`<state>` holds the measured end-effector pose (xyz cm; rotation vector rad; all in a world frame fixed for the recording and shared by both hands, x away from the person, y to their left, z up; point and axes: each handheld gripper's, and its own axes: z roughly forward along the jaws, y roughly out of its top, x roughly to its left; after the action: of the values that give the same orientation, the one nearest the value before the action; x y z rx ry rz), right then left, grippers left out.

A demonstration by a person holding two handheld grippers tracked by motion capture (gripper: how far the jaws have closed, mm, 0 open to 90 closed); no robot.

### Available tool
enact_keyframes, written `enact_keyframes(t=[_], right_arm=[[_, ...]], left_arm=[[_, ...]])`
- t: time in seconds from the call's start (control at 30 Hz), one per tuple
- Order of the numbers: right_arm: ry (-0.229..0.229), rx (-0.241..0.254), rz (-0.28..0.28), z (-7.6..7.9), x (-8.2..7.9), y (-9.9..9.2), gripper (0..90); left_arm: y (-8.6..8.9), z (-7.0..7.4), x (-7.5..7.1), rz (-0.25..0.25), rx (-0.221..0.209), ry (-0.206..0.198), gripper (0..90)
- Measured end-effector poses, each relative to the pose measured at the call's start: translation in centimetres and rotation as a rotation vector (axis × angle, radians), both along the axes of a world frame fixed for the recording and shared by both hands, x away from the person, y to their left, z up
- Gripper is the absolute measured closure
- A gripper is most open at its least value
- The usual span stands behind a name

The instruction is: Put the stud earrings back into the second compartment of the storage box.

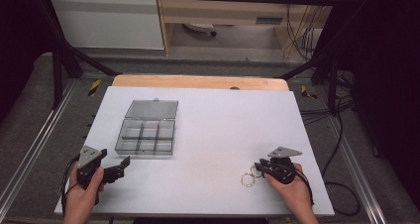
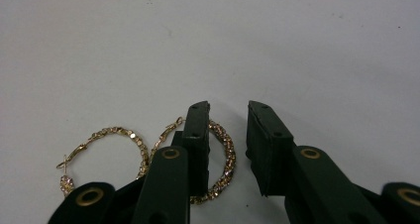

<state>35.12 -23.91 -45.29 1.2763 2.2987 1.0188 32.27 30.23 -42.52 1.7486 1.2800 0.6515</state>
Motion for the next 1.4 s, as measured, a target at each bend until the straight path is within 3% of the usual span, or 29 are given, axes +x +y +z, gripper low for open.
enact_keyframes(t=[0.23,0.5,0.57,0.77,0.83,0.93,1.03,1.23,1.3,1.37,1.4], right_arm=[[-0.018,-0.022,0.052,-0.1,0.1,-0.1,86.1],[-0.018,0.015,0.054,0.2,0.3,-0.3,86.7],[-0.054,0.049,0.045,0.8,0.1,-0.5,86.8],[-0.076,0.106,0.060,1.3,-0.2,-0.6,86.7],[-0.143,0.137,0.077,2.6,0.1,-0.4,86.8],[-0.170,0.161,0.086,3.4,0.5,-0.1,86.7],[-0.157,0.192,0.102,3.9,1.4,1.3,86.7],[-0.142,0.175,0.163,4.4,2.4,4.3,86.8],[-0.135,0.183,0.199,4.7,3.1,6.4,86.8],[-0.131,0.182,0.210,4.9,3.3,7.1,86.8],[-0.128,0.186,0.236,5.2,3.7,8.6,86.8]], left_arm=[[-0.1,0.0,0.0,-0.009,0.002,0.000,11.6],[0.1,-0.1,0.0,-0.007,-0.008,0.002,11.8],[0.0,-0.1,0.1,-0.010,-0.009,0.006,11.8],[-0.3,-0.2,0.0,-0.025,0.004,0.016,11.8],[-0.3,-0.5,0.1,-0.028,0.012,0.030,11.8],[-0.3,-0.6,0.1,-0.025,0.016,0.037,11.9],[-0.1,-0.5,0.1,-0.022,0.016,0.033,12.0],[-0.2,-0.6,0.1,-0.026,0.026,0.037,11.9],[-0.2,-0.7,0.1,-0.022,0.032,0.041,11.9],[-0.1,-0.7,0.0,-0.018,0.033,0.042,11.9],[0.0,-0.7,-0.1,-0.013,0.039,0.042,11.9]])
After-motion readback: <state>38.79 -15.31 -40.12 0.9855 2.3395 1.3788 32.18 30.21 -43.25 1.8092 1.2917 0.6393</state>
